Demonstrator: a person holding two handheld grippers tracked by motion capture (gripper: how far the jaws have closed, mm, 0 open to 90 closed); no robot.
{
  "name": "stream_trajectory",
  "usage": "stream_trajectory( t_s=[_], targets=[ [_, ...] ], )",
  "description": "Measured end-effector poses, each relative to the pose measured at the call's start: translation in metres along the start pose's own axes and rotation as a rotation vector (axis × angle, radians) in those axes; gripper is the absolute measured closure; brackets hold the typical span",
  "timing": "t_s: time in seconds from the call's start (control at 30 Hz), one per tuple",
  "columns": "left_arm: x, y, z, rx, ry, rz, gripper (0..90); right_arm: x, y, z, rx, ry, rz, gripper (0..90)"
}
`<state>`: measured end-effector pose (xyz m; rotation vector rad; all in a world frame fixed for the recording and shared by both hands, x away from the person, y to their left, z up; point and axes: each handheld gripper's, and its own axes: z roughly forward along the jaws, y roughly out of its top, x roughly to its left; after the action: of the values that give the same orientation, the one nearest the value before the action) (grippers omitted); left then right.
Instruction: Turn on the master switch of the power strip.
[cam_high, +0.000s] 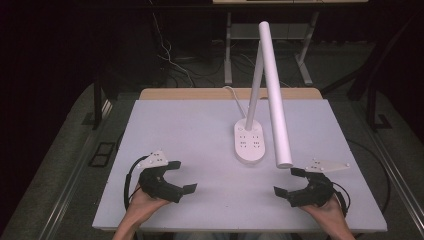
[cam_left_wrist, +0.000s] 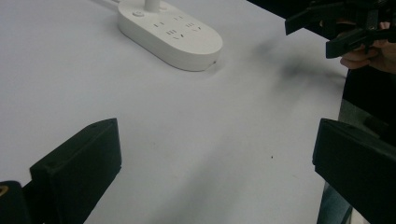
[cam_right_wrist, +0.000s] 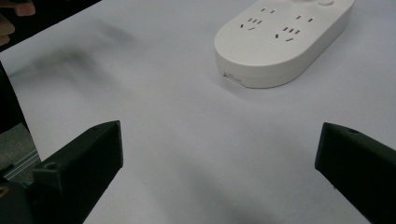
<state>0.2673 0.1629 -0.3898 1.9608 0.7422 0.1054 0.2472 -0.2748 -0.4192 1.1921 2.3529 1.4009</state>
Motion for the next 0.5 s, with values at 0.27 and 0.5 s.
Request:
stream_trajectory(
  t_s=[0.27,0.5],
  targets=[
    [0.003,0.012,0.010,0.027,-0.017,0.008,0.0,0.000,0.000,0.000,0.003,0.003,0.001,0.4],
    [0.011,0.023,0.011,0.031,-0.016,0.006,0.3,0.000,0.000,0.000,0.005,0.005,0.000,0.4]
  ],
)
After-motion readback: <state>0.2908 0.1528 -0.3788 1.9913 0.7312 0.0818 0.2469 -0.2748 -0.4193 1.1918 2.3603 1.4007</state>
